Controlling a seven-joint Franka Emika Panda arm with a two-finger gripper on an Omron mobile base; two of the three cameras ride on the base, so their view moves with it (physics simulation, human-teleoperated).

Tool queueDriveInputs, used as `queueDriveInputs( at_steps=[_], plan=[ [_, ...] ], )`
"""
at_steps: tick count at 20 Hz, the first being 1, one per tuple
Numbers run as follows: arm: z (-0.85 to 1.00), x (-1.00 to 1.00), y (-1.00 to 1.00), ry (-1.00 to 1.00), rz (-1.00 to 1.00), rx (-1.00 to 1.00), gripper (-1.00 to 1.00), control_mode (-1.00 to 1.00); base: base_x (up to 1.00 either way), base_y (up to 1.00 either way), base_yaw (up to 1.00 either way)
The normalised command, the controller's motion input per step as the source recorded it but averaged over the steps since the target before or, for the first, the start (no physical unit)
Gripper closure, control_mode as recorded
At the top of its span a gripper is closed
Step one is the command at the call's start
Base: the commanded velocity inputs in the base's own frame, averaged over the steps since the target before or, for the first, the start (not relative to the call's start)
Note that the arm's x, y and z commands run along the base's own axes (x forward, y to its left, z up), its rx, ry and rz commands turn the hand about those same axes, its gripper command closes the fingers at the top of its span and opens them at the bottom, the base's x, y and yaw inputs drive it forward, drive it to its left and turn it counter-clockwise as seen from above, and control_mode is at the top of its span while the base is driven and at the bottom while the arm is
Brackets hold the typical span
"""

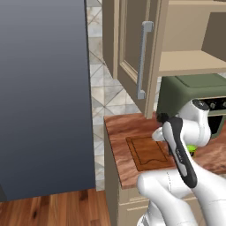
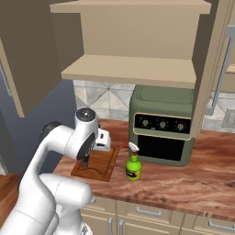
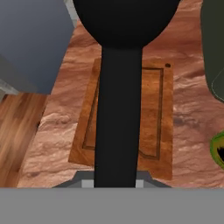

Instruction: Grab the spray bottle from the cabinet, then place it next to the cutting board for sanitizing. Then grab the dish brush from the countertop next to the sink and place it next to the cutting board.

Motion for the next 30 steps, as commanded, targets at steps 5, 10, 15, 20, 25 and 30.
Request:
queueDriveInputs(
  at_steps=[5, 10, 15, 20, 25, 30],
  plan=[
    [-0.48, 0.12, 0.53, 0.01, 0.03, -0.03, 1.00, -1.00, 0.00, 0.00, 0.00],
    [-0.25, 0.24, 0.68, 0.00, 0.09, 0.05, 1.00, -1.00, 0.00, 0.00, 0.00],
    [-0.35, 0.15, 0.16, 0.02, 0.00, 0.08, 1.00, -1.00, 0.00, 0.00, 0.00],
    [-0.45, 0.24, 0.22, 0.03, 0.00, 0.09, 1.00, -1.00, 0.00, 0.00, 0.00],
    [-0.67, 0.21, 0.37, 0.02, 0.00, 0.11, 1.00, -1.00, 0.00, 0.00, 0.00],
    [-0.75, 0.20, 0.14, 0.00, 0.00, 0.12, 1.00, -1.00, 0.00, 0.00, 0.00]
  ],
)
